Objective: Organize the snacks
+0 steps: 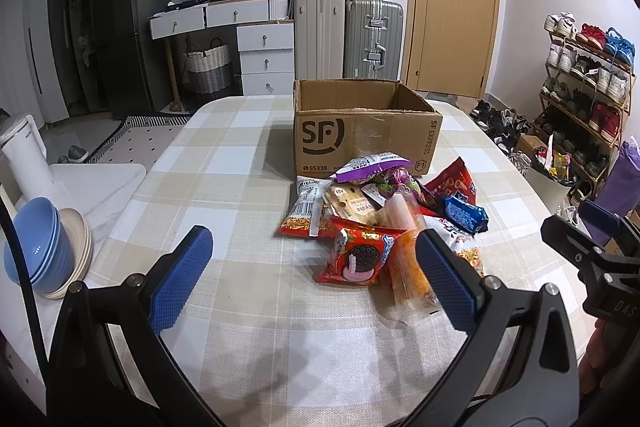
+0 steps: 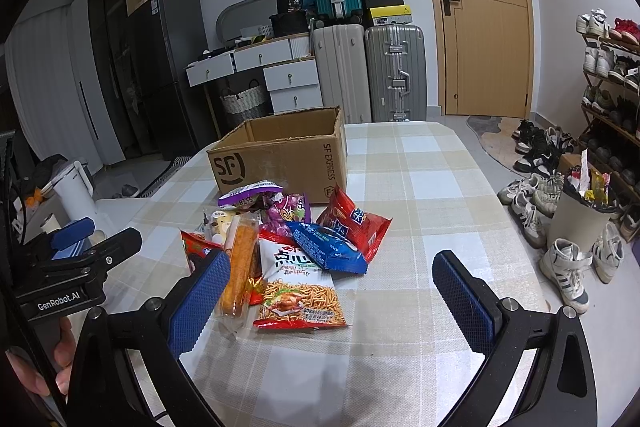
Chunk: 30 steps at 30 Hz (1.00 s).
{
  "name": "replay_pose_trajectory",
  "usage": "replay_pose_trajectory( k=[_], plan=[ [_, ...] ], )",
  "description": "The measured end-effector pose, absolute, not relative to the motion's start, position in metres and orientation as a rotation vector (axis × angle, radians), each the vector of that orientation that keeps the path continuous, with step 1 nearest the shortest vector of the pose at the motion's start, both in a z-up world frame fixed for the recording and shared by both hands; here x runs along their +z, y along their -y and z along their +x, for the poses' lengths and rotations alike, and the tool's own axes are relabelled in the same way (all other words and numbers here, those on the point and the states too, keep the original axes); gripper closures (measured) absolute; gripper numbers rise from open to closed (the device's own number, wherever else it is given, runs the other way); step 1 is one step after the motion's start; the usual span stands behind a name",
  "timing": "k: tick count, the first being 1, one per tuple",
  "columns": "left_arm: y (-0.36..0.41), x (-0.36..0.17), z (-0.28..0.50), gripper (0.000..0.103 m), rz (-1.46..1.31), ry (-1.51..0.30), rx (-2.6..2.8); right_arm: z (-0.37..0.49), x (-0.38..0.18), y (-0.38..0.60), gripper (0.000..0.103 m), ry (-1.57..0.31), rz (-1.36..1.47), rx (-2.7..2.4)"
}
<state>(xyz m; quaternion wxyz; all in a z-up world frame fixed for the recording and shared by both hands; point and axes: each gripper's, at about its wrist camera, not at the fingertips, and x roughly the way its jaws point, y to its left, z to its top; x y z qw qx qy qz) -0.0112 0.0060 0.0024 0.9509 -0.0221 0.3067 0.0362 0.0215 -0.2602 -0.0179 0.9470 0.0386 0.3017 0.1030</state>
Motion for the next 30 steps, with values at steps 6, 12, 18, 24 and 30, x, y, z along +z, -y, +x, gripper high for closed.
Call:
replay_pose_trajectory(
  k=[6, 12, 18, 24, 30],
  plan=[
    [-0.009, 0.003, -0.013, 0.001, -0.049, -0.627, 0.067, 0.02, -0.019, 0.255, 0.0, -0.606, 0.061, 0.237],
    [-0.025, 0.001, -0.008, 0.001, -0.082, -0.657, 0.081, 0.03, -0.03, 0.254, 0.0, -0.666, 0.065, 0.256],
    [-0.047, -0.006, 0.001, 0.001, -0.114, -0.707, 0.089, 0.056, -0.061, 0.247, 0.0, -0.811, 0.076, 0.311],
    [-0.053, -0.01, 0.007, 0.001, -0.139, -0.736, 0.072, 0.092, -0.095, 0.251, 0.001, -0.948, 0.225, 0.359],
    [-0.047, -0.015, 0.013, 0.001, -0.131, -0.769, 0.05, 0.122, -0.111, 0.245, 0.011, -0.99, 0.226, 0.365]
  ],
)
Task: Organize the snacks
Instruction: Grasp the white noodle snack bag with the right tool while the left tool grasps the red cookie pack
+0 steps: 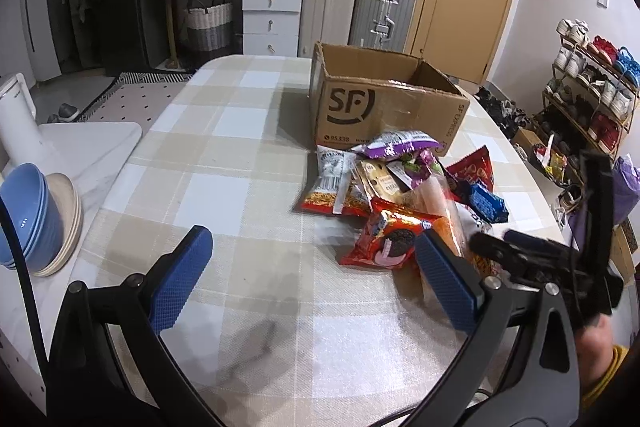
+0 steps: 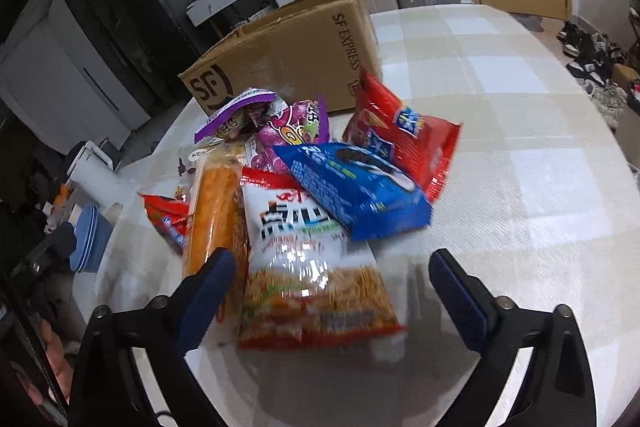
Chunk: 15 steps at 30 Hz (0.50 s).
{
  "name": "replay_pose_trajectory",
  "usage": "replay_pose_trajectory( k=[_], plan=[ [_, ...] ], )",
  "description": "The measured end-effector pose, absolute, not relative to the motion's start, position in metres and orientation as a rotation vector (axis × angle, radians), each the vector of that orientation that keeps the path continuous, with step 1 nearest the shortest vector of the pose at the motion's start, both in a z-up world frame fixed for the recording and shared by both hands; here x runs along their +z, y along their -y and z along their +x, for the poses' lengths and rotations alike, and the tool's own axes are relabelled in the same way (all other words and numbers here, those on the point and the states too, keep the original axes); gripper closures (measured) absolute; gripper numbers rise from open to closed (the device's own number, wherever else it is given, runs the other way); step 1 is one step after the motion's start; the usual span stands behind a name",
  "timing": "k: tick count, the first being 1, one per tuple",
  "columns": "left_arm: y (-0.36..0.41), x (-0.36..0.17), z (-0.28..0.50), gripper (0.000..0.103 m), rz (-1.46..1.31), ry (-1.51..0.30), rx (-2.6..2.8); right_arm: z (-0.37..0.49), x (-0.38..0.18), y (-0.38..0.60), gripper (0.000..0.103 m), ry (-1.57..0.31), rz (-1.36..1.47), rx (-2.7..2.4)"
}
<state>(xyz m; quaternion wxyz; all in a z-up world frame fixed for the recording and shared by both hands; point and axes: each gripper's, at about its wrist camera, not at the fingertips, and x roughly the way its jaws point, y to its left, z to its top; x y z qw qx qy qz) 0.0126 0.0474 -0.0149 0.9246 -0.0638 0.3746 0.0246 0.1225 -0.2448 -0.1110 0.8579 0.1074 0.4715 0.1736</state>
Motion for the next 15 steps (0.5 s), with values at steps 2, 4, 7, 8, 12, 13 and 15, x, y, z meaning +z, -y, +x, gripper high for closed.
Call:
replay_pose_trajectory(
  k=[2, 4, 7, 8, 12, 13, 15],
  plan=[
    [-0.046, -0.016, 0.014, 0.001, -0.129, -0.776, 0.047, 0.131, -0.119, 0.239, 0.024, -1.019, 0.217, 0.372],
    [-0.046, -0.018, 0.015, 0.001, -0.127, -0.785, 0.047, 0.135, -0.122, 0.235, 0.033, -1.034, 0.225, 0.394],
    [-0.048, -0.021, 0.018, 0.001, -0.135, -0.799, 0.046, 0.132, -0.119, 0.229, 0.049, -1.043, 0.212, 0.42],
    [-0.048, -0.023, 0.019, 0.001, -0.137, -0.804, 0.047, 0.13, -0.118, 0.229, 0.051, -1.042, 0.209, 0.422],
    [-0.047, -0.034, 0.023, 0.001, -0.138, -0.839, 0.047, 0.117, -0.11, 0.237, 0.054, -1.025, 0.23, 0.437],
    [-0.046, -0.037, 0.023, 0.001, -0.14, -0.848, 0.044, 0.113, -0.106, 0.241, 0.054, -1.015, 0.237, 0.436],
    [-0.042, -0.046, 0.026, 0.001, -0.135, -0.871, 0.037, 0.105, -0.097, 0.248, 0.054, -0.99, 0.247, 0.443]
  ],
)
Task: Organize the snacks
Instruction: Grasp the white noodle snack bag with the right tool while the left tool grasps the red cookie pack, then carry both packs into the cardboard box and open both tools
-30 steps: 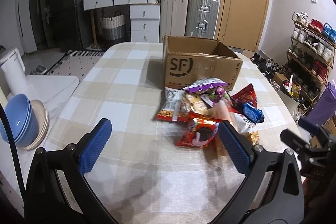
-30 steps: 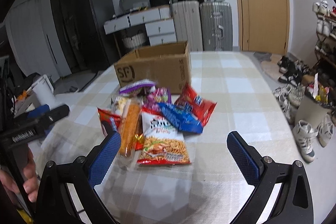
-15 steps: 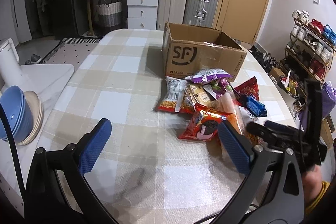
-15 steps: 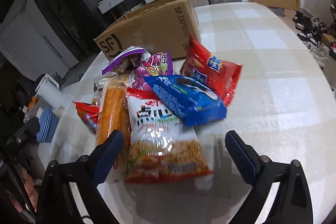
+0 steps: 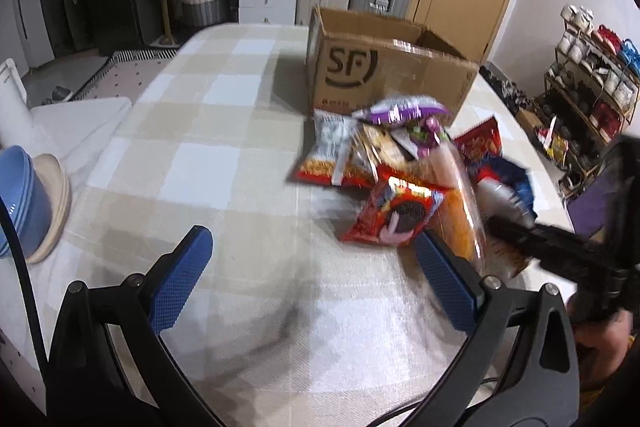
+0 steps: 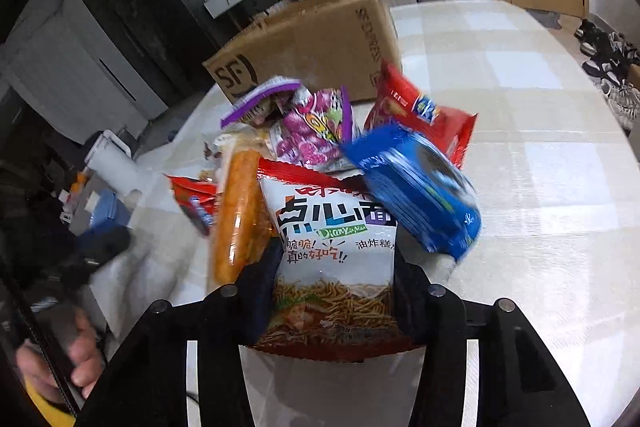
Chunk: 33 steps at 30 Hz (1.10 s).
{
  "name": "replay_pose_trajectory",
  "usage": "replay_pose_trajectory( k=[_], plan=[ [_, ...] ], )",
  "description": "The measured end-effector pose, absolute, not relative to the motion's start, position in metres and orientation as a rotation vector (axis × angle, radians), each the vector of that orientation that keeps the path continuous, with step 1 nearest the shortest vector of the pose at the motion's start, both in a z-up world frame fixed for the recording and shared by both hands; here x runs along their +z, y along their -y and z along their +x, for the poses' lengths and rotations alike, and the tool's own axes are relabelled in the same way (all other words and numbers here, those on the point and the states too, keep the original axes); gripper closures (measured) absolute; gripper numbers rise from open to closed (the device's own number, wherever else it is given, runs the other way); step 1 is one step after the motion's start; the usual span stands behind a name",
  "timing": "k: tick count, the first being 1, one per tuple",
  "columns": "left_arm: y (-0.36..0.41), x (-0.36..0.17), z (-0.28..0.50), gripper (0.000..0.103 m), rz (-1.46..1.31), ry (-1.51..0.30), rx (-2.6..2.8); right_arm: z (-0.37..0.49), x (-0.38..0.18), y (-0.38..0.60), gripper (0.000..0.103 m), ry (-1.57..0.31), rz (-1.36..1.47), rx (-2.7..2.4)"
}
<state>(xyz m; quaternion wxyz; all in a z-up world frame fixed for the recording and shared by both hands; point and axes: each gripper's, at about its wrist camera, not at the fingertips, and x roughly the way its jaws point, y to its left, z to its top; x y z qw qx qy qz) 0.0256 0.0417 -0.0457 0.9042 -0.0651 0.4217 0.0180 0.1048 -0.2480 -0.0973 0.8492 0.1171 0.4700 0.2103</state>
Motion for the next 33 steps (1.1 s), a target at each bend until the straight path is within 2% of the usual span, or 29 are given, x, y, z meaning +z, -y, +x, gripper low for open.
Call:
replay_pose_trajectory(
  k=[12, 20, 22, 25, 28, 30, 33],
  plan=[
    [0.013, -0.071, 0.06, 0.004, 0.033, -0.873, -0.026, 0.09, -0.079, 0.282, 0.054, -0.94, 0.34, 0.474],
    [0.019, -0.08, 0.081, 0.004, 0.01, -0.898, -0.009, 0.09, -0.077, 0.287, 0.054, -0.926, 0.361, 0.489],
    [0.015, -0.085, 0.087, 0.009, 0.003, -0.915, -0.006, 0.09, -0.077, 0.287, 0.054, -0.927, 0.366, 0.493],
    [0.012, -0.093, 0.094, 0.023, -0.008, -0.947, -0.016, 0.09, -0.077, 0.288, 0.054, -0.929, 0.37, 0.495],
    [0.012, -0.098, 0.098, 0.041, -0.02, -0.968, -0.037, 0.091, -0.076, 0.289, 0.054, -0.927, 0.372, 0.492],
    [0.012, -0.097, 0.098, 0.061, -0.021, -0.964, -0.068, 0.09, -0.077, 0.29, 0.054, -0.925, 0.375, 0.49],
    [0.016, -0.096, 0.095, 0.062, 0.006, -0.948, -0.09, 0.09, -0.078, 0.291, 0.054, -0.927, 0.379, 0.486]
  ],
)
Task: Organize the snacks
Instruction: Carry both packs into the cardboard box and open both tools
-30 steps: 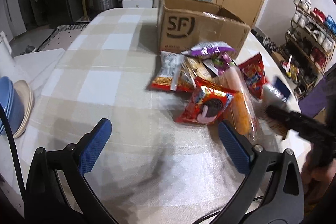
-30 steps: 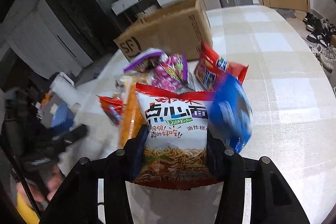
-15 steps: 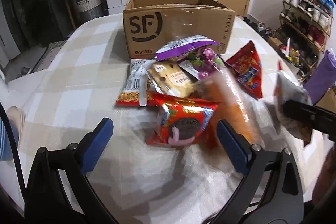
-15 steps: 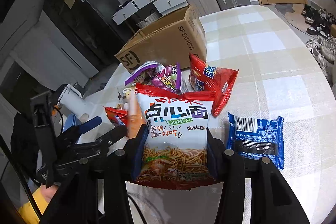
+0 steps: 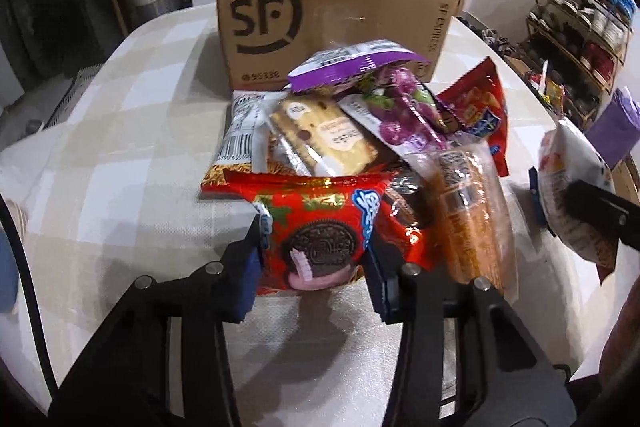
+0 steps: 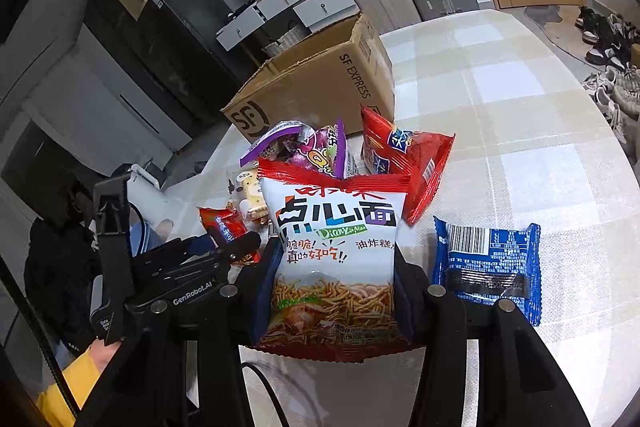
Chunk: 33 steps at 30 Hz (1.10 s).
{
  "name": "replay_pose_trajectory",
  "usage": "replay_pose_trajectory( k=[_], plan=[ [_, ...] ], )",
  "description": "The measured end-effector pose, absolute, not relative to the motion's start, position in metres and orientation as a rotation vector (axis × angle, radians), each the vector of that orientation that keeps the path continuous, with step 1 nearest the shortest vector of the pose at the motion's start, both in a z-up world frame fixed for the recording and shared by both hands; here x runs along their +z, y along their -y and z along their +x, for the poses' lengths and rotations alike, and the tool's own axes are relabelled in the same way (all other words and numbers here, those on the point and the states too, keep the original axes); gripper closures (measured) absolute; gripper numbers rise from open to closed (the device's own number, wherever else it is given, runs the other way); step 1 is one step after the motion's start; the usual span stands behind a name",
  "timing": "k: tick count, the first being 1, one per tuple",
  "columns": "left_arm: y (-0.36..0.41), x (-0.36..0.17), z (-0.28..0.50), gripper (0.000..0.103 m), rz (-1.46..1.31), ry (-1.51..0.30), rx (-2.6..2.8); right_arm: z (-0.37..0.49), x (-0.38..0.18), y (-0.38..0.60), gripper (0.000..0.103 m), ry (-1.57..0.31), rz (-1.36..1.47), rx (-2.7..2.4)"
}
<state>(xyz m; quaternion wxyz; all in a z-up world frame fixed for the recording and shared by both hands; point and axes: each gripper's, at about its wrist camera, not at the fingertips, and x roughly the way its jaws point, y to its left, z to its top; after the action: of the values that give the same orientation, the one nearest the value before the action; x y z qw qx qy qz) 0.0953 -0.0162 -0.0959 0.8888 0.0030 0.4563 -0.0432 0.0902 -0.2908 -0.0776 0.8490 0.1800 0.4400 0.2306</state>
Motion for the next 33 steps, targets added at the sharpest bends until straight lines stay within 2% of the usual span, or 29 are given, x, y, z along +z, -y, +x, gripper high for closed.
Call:
replay_pose_trajectory(
  k=[16, 23, 33],
  plan=[
    [-0.018, -0.061, 0.055, 0.062, -0.089, -0.892, -0.157, 0.076, -0.058, 0.293, 0.054, -0.845, 0.417, 0.496],
    [-0.025, -0.017, 0.031, 0.062, -0.111, -0.837, -0.204, 0.058, -0.008, 0.285, 0.054, -0.727, 0.44, 0.556],
    [-0.05, 0.061, 0.073, 0.062, -0.189, -0.775, -0.246, 0.095, 0.059, 0.256, 0.054, -0.684, 0.411, 0.618]
  ],
)
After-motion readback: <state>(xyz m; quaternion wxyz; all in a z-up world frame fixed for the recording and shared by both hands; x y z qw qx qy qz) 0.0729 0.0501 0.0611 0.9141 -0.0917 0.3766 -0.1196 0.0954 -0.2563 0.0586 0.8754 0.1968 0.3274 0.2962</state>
